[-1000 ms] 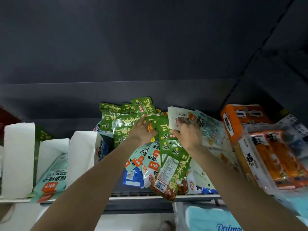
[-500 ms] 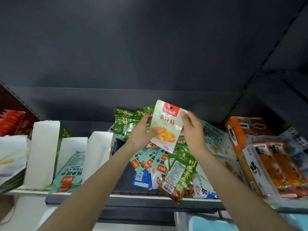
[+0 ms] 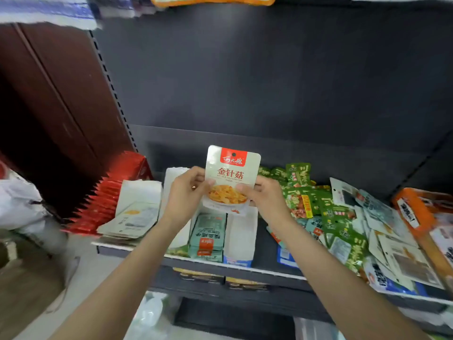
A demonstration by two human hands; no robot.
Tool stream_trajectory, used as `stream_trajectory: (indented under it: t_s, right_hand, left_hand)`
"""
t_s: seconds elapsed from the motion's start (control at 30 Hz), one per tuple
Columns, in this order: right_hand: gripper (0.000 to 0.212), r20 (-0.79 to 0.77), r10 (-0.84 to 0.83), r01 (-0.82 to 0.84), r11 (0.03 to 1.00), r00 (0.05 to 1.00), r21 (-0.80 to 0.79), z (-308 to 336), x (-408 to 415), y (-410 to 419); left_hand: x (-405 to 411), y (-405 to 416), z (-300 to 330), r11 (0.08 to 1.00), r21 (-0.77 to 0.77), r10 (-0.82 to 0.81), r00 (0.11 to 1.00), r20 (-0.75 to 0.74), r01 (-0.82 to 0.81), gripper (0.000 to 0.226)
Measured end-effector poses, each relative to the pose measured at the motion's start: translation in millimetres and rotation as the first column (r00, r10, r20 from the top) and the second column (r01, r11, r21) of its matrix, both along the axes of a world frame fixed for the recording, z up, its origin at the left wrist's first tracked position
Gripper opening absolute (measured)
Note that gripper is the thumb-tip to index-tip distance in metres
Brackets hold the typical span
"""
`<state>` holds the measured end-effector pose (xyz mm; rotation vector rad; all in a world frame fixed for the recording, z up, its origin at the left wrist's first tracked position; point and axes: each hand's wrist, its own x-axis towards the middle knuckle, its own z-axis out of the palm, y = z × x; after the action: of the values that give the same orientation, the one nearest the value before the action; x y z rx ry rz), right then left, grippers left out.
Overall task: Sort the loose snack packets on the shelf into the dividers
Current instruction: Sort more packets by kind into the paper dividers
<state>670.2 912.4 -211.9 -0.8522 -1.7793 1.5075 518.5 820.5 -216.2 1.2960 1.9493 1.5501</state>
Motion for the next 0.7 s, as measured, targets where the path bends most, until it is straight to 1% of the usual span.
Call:
stream_trajectory:
  t_s: [0.07,0.2,0.37,0.4,0.5,0.53,0.57,0.6,0.63,0.7]
  right_hand:
    - [0.022,-0.01,0.008,-0.008,1.0,1.0,-0.013,-2,-33,-29]
    - [0.026,0.019,0.004,-0.005,0.999,1.0,0.044,-9,-93,-81]
    - [0.025,0.06,0.035,-0.037,0.999,0.998,0.035,-21,-149,-126]
    - [0.026,0.078,0.036,-0.039,0.998,0.996,0.041,-25,-157,-130]
    - [0.026,0.18,0.018,-0.039,0.993,0.984,0.115,-35,-173,-134]
    - [0.026,0.22,0.014,-0.046,0.989,0.975,0.138,-39,-175,-133]
    - [0.027,0.255,0.016,-0.056,0.987,0.967,0.149,-44,-177,-132]
    - [0.027,0.285,0.022,-0.068,0.986,0.958,0.154,-47,-177,-132]
    - [0.028,0.311,0.028,-0.081,0.984,0.95,0.158,-49,-177,-132]
    - [0.027,0.338,0.026,-0.094,0.978,0.941,0.185,-50,-177,-133]
  left_hand:
    - [-28,-32,2,0.999,0.009,0.038,0.999,-0.032,-0.038,0.017]
    - [-81,-87,0,0.993,0.008,0.117,0.989,-0.093,-0.117,0.006]
    - [-129,-130,-7,0.977,-0.042,0.204,0.975,-0.084,-0.208,0.009]
    - [-134,-136,-8,0.974,-0.051,0.217,0.972,-0.09,-0.222,0.012]
    - [-141,-148,-7,0.964,-0.029,0.259,0.96,-0.105,-0.263,0.041]
    - [-142,-151,-6,0.968,-0.009,0.248,0.961,-0.121,-0.251,0.046]
    - [-145,-153,-7,0.975,-0.004,0.22,0.963,-0.155,-0.223,0.045]
    - [-148,-155,-9,0.981,-0.021,0.182,0.959,-0.219,-0.191,0.04]
    - [-152,-156,-13,0.985,-0.056,0.138,0.941,-0.309,-0.163,0.032]
    - [-160,-158,-21,0.983,-0.129,0.05,0.874,-0.484,-0.127,0.016]
